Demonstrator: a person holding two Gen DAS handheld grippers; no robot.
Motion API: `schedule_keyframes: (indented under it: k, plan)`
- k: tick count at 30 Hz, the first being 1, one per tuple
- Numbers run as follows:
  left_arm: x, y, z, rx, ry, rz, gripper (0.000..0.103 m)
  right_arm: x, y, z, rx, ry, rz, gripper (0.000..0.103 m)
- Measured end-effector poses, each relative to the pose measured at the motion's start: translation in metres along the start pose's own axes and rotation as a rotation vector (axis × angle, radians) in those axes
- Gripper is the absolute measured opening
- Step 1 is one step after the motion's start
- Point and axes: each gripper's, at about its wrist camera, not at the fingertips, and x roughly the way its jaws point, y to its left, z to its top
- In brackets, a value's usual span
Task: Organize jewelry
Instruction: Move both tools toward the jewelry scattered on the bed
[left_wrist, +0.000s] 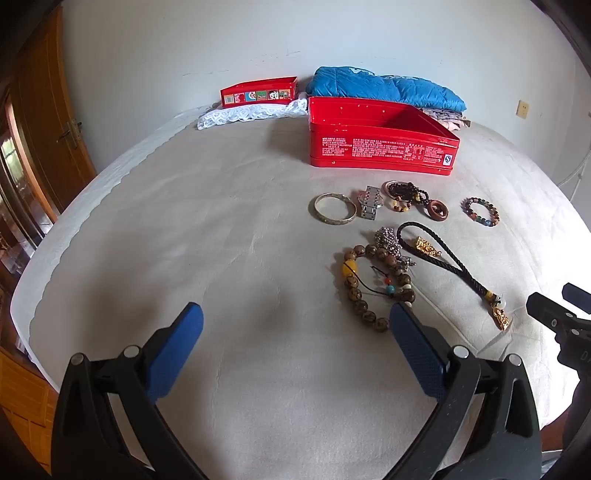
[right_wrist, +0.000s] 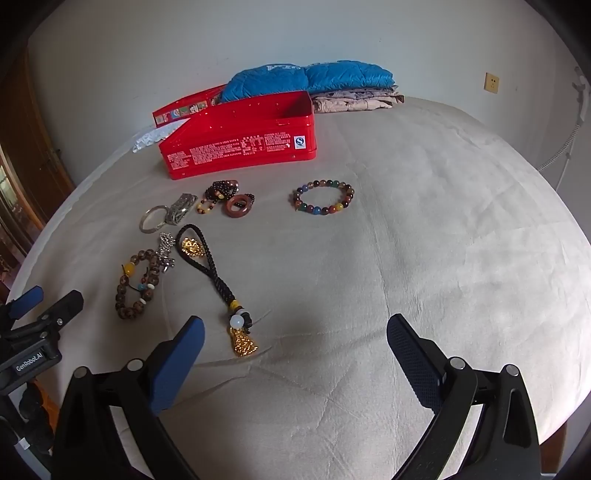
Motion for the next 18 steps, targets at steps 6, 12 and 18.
schedule_keyframes:
  k: [6,12,18]
  plan:
    - [0.0000,0.0001,0.0000,0.000,0.000,0.000,0.100,0.0003,0.0009,0.0003,0.001,0.002,-0.001,0.099]
    - [-0.0001,0.0006,0.0003,0.001,0.000,-0.001,0.100,-0.0004,0.0027,0.0005,-0.003,-0.002,-0.002,0.099]
    - [-0.0001,0.0002,0.0000,0.000,-0.001,0.000,0.100,0.0010,0.0041,0.0036,-0.007,0.000,0.007,0.099]
